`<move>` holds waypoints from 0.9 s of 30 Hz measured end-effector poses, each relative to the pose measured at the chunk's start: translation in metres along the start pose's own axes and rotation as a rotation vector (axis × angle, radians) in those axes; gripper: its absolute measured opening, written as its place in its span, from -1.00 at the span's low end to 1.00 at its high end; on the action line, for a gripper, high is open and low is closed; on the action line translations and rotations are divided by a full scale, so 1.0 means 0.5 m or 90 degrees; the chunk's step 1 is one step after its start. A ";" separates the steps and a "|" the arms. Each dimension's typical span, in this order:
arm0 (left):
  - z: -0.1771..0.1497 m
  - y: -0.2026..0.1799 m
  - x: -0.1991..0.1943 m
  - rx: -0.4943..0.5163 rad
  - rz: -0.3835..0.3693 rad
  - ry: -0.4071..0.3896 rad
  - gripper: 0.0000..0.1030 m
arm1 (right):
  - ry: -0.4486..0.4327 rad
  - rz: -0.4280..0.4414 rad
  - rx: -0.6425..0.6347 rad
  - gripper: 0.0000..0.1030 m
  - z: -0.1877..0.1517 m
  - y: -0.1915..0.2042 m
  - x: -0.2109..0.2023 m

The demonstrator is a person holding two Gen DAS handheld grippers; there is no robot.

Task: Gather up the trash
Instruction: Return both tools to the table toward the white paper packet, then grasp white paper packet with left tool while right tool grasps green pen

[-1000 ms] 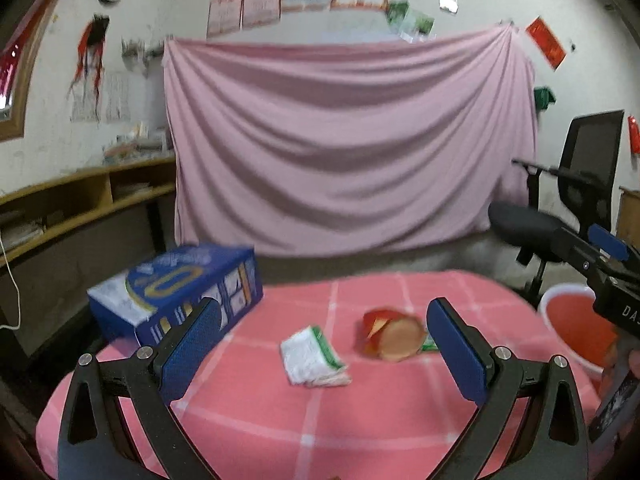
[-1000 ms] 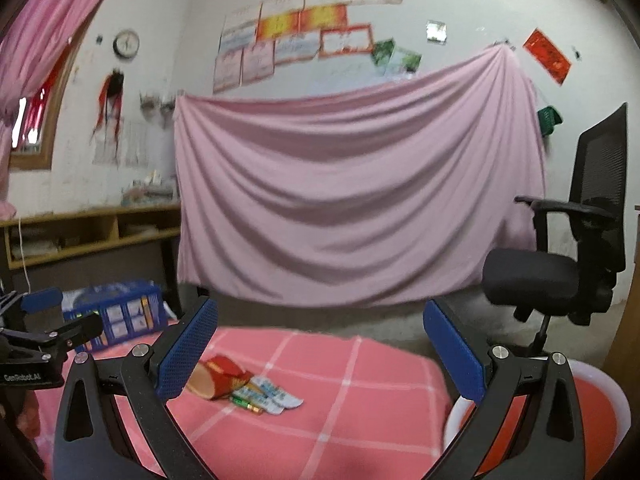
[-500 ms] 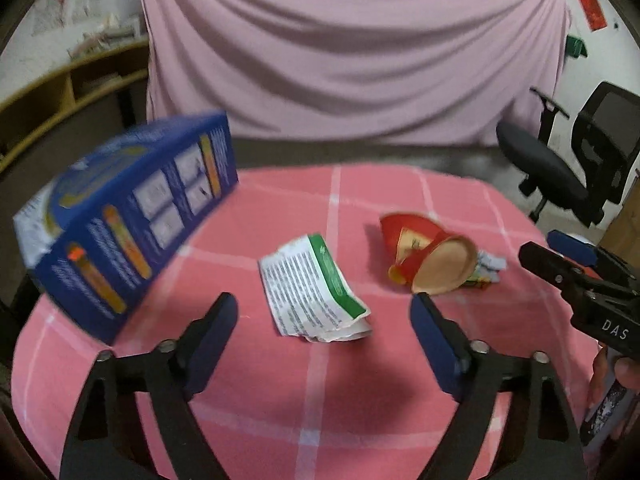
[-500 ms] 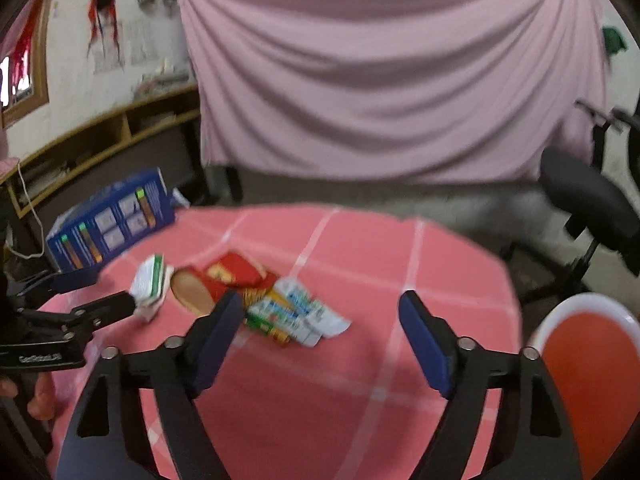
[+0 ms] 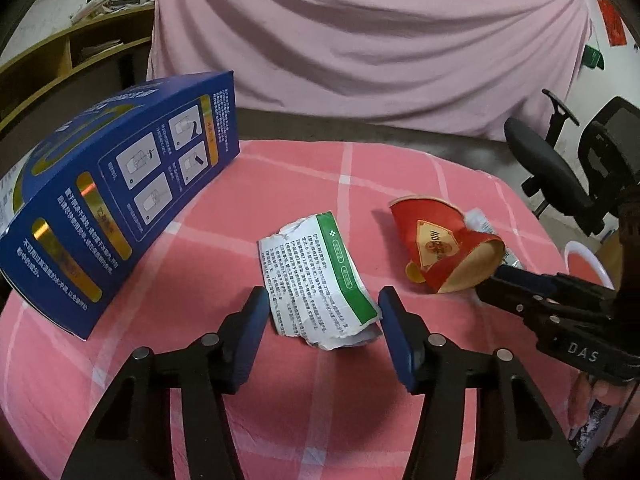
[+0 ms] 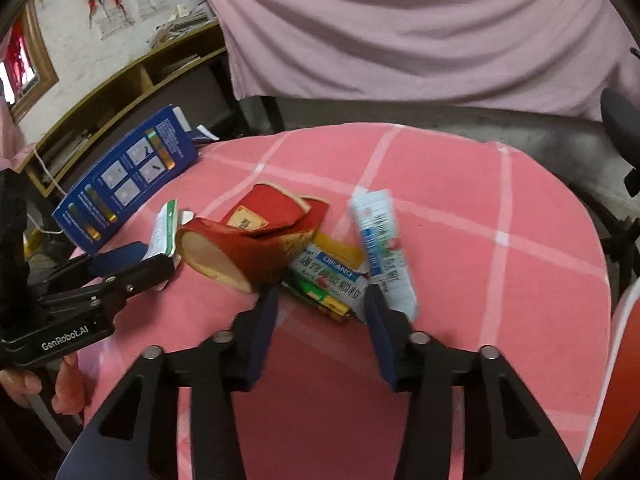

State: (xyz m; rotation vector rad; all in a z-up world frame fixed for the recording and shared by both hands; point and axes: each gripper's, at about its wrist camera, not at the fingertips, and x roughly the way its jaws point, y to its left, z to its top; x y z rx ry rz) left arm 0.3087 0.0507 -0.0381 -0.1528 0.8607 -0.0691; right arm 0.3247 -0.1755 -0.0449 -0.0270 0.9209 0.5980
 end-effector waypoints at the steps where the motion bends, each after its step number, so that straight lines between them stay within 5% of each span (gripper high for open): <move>1: -0.001 0.003 -0.003 -0.002 -0.005 -0.001 -0.08 | 0.000 0.002 -0.006 -0.39 -0.002 0.004 -0.001; 5: -0.006 0.010 -0.025 0.008 -0.027 -0.011 -0.31 | 0.011 0.014 -0.039 -0.68 -0.011 0.029 -0.005; 9: -0.003 0.006 -0.029 0.007 -0.031 -0.006 -0.33 | 0.016 0.007 -0.077 -0.68 -0.017 0.054 -0.006; 23: -0.007 -0.013 -0.023 0.016 -0.017 0.001 -0.32 | 0.022 0.007 -0.047 -0.78 -0.003 0.049 0.020; 27: -0.004 -0.002 -0.013 -0.002 -0.007 0.018 -0.10 | 0.020 0.009 -0.044 -0.79 -0.005 0.048 0.019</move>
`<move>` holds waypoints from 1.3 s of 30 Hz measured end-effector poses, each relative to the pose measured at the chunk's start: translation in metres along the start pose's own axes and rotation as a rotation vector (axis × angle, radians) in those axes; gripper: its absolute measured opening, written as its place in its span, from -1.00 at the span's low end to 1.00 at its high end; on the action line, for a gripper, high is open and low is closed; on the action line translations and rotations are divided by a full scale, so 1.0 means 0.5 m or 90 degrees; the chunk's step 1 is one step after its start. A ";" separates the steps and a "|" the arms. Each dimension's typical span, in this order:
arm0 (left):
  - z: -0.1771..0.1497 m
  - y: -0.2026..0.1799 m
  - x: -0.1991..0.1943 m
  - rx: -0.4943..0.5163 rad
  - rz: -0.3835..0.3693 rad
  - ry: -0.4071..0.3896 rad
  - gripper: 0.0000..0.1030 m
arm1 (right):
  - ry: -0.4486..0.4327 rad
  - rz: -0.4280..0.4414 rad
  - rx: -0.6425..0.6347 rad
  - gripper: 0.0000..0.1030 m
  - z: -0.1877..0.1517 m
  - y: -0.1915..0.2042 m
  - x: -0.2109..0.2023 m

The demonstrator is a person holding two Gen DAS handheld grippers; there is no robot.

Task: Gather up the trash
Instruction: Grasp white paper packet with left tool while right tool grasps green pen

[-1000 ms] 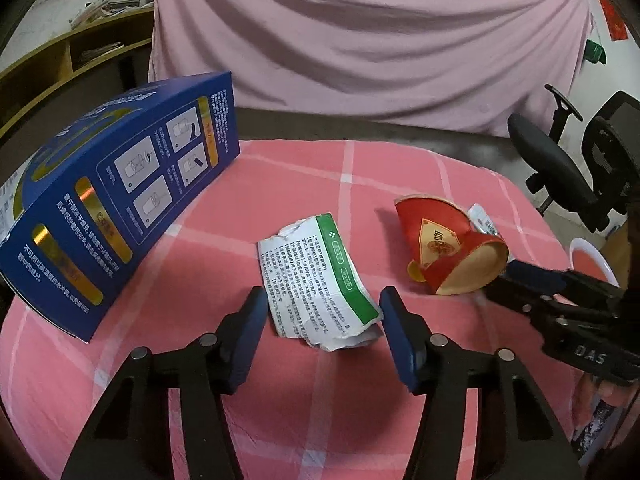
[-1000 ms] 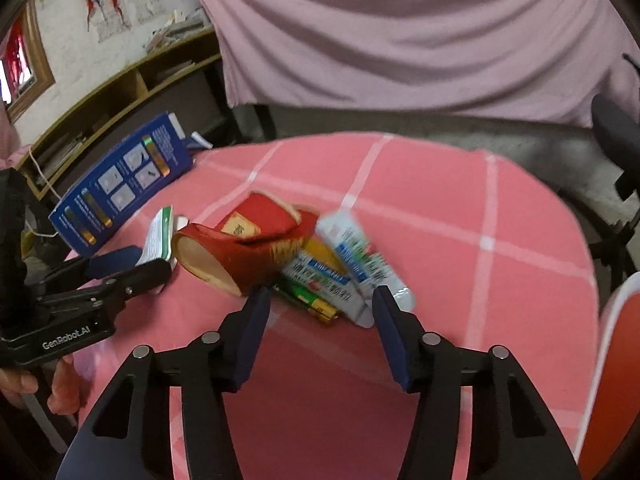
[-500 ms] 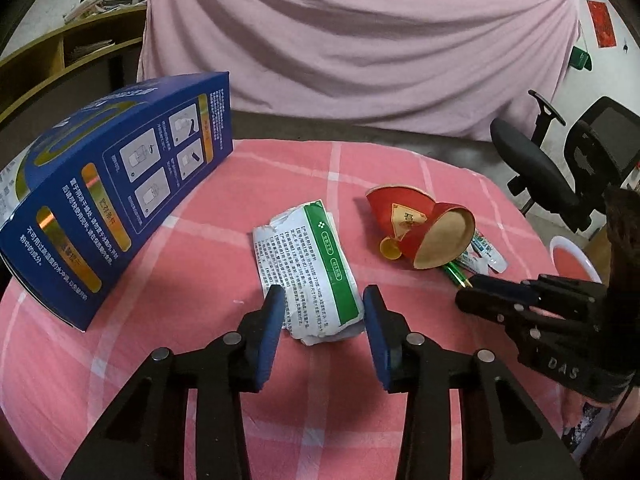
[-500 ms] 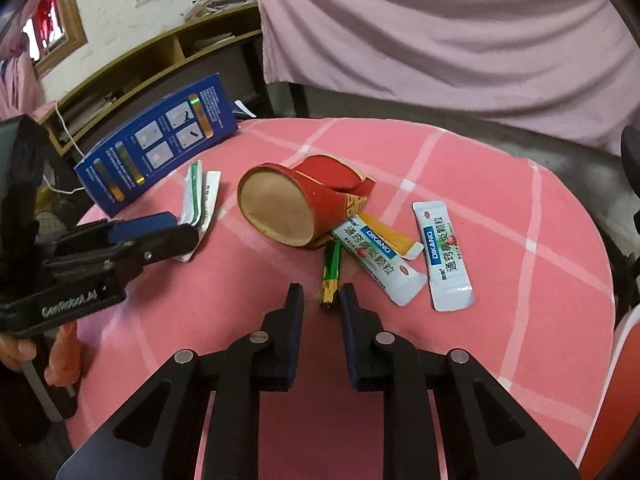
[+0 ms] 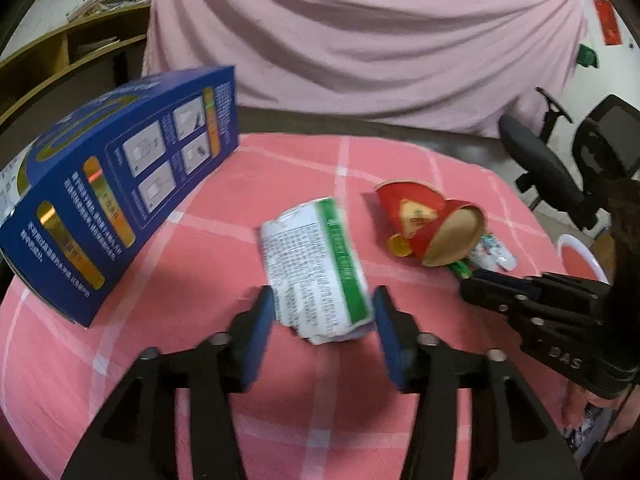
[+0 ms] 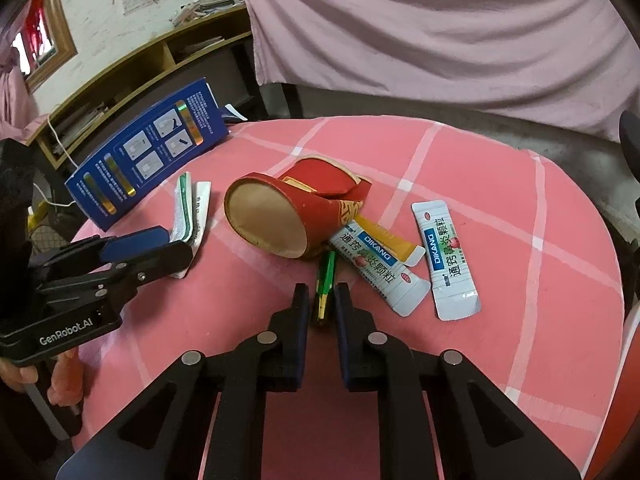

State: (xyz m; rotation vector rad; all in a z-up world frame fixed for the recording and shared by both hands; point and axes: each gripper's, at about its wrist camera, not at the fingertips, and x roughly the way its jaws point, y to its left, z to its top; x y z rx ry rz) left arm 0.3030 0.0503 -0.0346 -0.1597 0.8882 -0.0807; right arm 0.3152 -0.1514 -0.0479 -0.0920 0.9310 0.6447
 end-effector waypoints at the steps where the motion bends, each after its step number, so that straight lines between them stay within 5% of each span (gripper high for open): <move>1: 0.001 0.002 0.001 -0.001 0.000 0.003 -0.10 | 0.000 -0.001 0.000 -0.79 0.000 0.000 0.000; 11: 0.001 -0.022 0.013 0.040 0.047 0.012 -0.09 | 0.008 -0.002 0.004 -0.78 0.000 -0.004 0.005; 25: -0.009 -0.001 -0.034 0.010 0.002 -0.041 -0.11 | -0.024 -0.016 0.000 -0.84 -0.009 0.006 -0.014; 39: -0.038 -0.027 -0.128 0.043 -0.010 -0.185 -0.10 | -0.194 -0.046 0.004 -0.84 -0.040 0.024 -0.123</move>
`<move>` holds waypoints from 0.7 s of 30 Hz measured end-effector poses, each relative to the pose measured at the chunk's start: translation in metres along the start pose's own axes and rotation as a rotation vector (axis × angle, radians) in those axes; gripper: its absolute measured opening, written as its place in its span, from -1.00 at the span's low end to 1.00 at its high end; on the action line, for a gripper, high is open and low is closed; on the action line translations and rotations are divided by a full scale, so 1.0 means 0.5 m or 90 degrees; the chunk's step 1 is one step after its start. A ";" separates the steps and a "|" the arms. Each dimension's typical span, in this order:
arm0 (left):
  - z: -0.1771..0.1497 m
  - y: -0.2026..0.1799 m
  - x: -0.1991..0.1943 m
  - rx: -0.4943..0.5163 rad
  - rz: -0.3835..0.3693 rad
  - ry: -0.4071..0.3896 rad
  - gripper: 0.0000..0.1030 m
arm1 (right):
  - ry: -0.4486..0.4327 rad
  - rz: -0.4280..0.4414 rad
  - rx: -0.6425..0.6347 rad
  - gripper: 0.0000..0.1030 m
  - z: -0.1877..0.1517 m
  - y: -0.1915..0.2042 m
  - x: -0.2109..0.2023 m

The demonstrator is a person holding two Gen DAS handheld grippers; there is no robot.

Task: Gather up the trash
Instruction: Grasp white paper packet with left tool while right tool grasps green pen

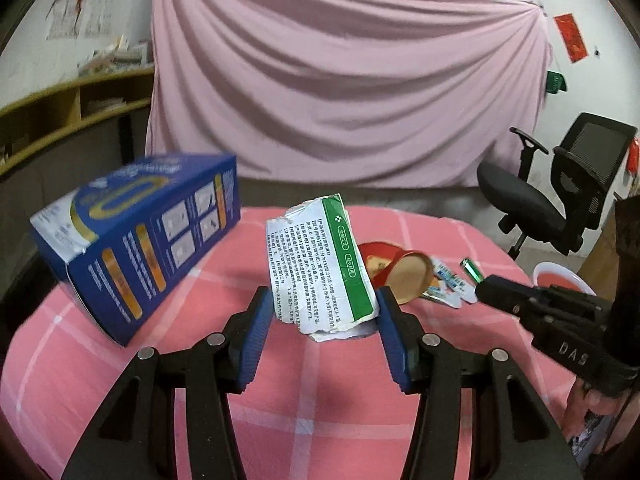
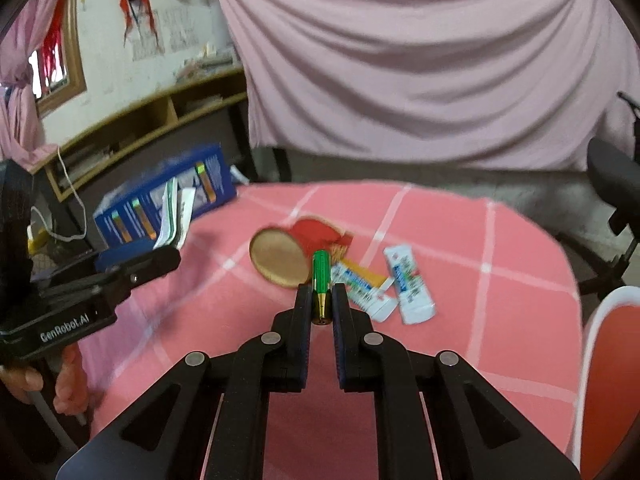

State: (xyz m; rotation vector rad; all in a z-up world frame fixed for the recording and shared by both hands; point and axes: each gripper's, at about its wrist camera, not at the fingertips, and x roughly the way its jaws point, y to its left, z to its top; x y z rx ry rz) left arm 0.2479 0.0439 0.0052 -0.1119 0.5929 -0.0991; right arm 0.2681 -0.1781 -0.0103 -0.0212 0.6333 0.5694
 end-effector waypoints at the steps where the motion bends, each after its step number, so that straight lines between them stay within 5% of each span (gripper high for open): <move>1: -0.001 -0.006 -0.006 0.009 0.001 -0.011 -0.10 | -0.022 -0.004 0.002 -0.84 -0.001 -0.001 -0.013; 11: -0.020 -0.027 -0.035 0.046 0.002 -0.071 -0.10 | -0.144 -0.022 -0.029 -0.84 -0.003 0.018 -0.074; 21: -0.031 -0.042 -0.056 0.070 -0.003 -0.102 -0.10 | -0.191 -0.040 -0.043 -0.84 -0.010 0.026 -0.094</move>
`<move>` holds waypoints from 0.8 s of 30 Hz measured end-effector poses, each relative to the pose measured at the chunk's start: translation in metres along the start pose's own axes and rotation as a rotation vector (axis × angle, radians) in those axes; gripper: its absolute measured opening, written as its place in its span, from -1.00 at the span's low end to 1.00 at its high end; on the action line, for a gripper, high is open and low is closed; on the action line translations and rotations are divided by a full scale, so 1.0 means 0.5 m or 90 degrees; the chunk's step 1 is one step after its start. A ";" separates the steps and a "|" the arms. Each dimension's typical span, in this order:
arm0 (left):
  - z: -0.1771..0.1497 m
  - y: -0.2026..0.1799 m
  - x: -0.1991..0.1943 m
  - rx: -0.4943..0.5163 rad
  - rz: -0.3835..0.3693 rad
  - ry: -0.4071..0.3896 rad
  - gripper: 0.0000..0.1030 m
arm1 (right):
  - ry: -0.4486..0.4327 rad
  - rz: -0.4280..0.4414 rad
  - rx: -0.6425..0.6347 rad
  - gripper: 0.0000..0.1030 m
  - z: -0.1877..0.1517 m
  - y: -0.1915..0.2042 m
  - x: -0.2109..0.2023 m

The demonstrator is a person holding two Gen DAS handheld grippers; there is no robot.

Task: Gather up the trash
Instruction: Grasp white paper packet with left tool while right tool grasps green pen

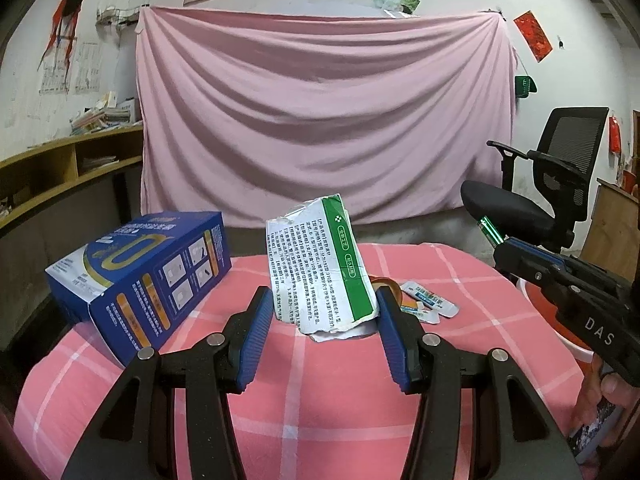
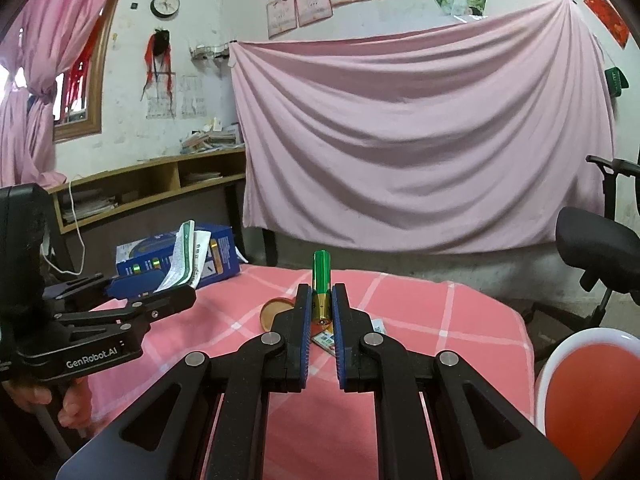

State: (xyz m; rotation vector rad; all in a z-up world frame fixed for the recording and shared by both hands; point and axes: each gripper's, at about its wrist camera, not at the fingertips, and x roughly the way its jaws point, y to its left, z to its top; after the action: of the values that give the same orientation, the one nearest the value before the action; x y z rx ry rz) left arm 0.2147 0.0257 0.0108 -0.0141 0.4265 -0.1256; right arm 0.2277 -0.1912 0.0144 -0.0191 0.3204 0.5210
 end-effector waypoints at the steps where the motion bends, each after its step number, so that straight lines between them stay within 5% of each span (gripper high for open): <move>1: 0.000 -0.002 -0.001 0.002 -0.001 -0.002 -0.10 | -0.002 0.000 0.001 -0.84 0.001 -0.001 0.000; 24: -0.004 0.006 -0.011 0.005 0.014 -0.023 -0.10 | -0.022 -0.007 0.004 -0.84 -0.002 -0.005 -0.009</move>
State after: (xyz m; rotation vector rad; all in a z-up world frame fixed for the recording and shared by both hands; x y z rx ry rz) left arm 0.2092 0.0296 0.0111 -0.0047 0.3902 -0.1059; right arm 0.2248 -0.1957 0.0147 -0.0053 0.2877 0.5088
